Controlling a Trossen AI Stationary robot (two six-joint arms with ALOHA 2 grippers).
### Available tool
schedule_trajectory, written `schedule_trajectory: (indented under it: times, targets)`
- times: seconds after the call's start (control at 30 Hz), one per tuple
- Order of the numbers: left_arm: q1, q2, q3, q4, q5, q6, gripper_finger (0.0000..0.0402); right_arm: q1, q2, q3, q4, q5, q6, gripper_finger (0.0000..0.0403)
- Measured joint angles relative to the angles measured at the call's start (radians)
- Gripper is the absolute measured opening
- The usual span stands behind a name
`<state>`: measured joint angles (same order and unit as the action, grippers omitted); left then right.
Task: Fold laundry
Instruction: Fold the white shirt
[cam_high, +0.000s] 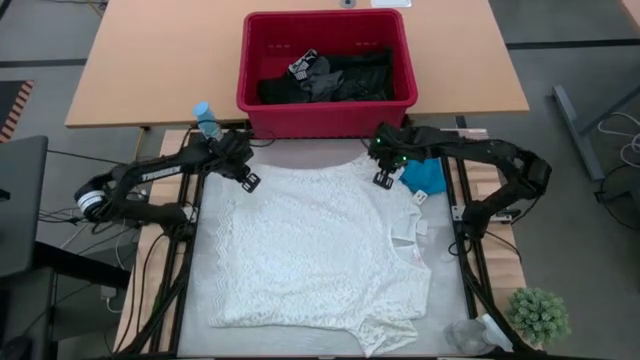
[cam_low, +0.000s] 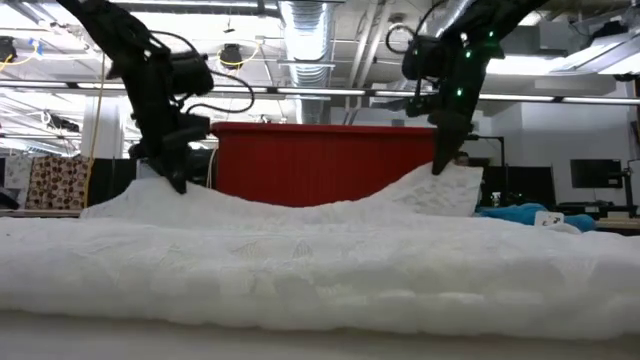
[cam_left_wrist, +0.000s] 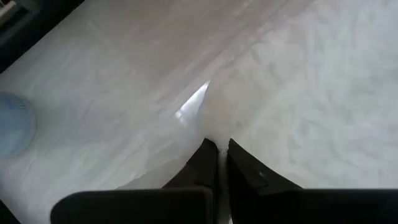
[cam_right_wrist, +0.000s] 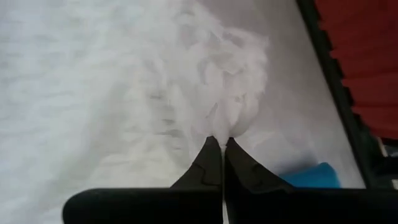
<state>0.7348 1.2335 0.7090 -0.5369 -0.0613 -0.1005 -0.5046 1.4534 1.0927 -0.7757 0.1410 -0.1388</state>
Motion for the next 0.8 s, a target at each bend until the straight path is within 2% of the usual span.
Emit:
schedule_trajectory:
  times: [0.2, 0.47, 0.8]
  targets:
    - [-0.063, -0.076, 0.0, -0.026, 0.006, -0.057, 0.0, 0.133, -0.056, 0.0, -0.048, 0.093, 0.093, 0.0018]
    - [-0.209, -0.09, 0.0, -0.088, 0.038, -0.145, 0.0, 0.292, -0.094, 0.0, -0.15, 0.132, 0.27, 0.0018]
    - [-0.406, -0.153, 0.0, -0.239, -0.033, -0.303, 0.0, 0.465, -0.092, 0.0, -0.196, 0.169, 0.433, 0.0018]
